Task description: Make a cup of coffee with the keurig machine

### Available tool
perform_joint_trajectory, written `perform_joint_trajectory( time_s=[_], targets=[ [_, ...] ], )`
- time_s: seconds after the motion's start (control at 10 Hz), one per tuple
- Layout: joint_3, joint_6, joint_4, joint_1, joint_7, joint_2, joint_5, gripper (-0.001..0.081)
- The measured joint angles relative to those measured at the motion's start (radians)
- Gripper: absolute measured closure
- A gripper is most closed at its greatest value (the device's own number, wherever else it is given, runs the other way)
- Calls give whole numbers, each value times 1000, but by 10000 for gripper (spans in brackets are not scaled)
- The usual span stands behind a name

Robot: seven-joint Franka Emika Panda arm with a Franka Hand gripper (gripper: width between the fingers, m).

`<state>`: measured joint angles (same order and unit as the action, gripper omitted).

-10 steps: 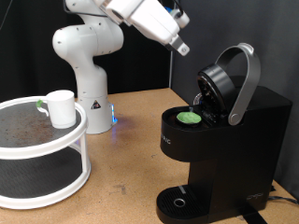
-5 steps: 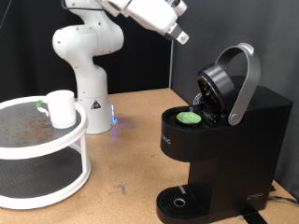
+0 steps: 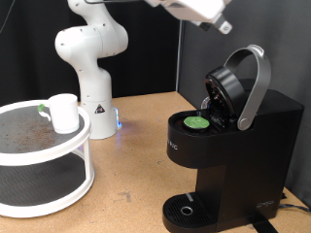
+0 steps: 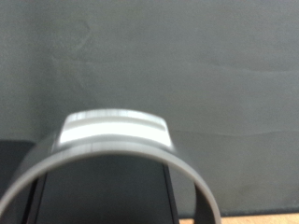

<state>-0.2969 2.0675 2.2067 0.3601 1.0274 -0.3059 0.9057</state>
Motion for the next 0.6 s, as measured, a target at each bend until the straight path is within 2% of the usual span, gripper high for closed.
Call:
perform_joint_trajectory(
  time_s=[0.6],
  targets=[
    [124,97,-82,47,-101,75,1,-1]
  ],
)
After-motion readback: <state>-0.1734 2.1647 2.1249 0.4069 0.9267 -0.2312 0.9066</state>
